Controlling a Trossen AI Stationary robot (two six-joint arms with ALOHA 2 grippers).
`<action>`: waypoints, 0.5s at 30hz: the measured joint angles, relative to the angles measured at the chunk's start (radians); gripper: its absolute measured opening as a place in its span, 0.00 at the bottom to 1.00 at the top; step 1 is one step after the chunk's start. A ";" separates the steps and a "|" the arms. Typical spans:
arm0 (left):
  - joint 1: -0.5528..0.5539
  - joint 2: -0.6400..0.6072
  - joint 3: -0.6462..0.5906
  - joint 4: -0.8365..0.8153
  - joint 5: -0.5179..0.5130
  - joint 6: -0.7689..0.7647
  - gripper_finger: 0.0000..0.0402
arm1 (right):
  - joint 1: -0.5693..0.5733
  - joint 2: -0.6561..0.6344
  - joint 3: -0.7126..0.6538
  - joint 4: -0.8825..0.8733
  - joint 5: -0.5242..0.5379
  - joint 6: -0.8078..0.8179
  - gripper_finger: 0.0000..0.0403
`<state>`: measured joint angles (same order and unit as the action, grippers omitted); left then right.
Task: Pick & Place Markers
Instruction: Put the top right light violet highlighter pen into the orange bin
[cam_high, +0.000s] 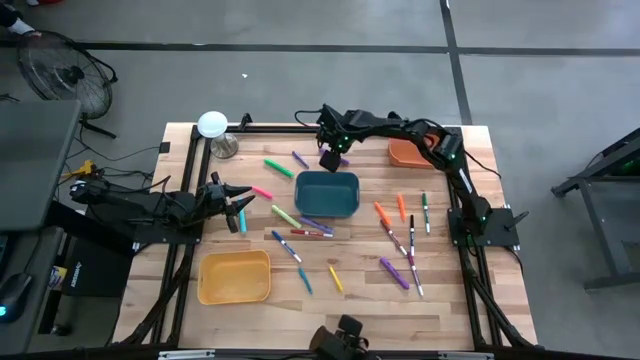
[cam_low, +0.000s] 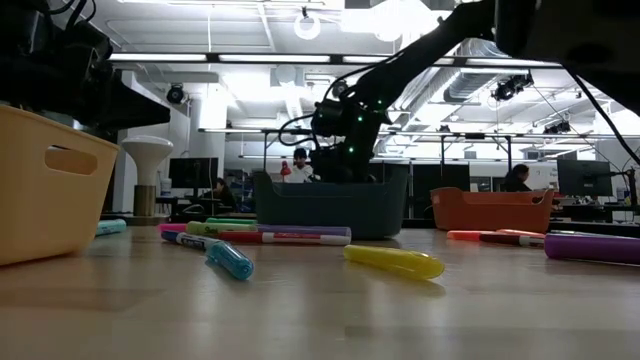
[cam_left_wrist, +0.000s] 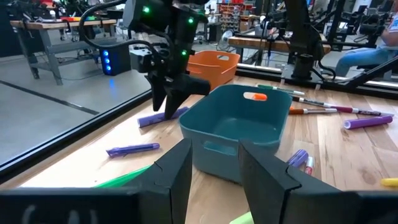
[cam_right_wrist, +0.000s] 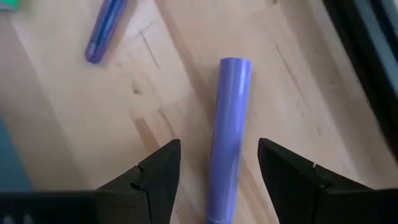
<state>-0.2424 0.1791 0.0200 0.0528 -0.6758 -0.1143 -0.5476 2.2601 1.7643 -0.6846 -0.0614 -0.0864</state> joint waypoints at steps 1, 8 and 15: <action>0.000 0.000 0.000 0.000 0.000 0.000 0.32 | 0.000 0.000 -0.004 0.008 -0.001 0.000 0.51; 0.000 0.000 0.000 -0.001 0.001 0.000 0.32 | 0.005 0.000 -0.045 0.040 0.000 0.000 0.44; 0.000 0.000 0.000 -0.001 0.002 0.000 0.32 | 0.005 0.000 -0.047 0.047 -0.005 0.000 0.33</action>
<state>-0.2424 0.1791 0.0201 0.0521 -0.6734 -0.1143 -0.5426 2.2601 1.7176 -0.6376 -0.0662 -0.0865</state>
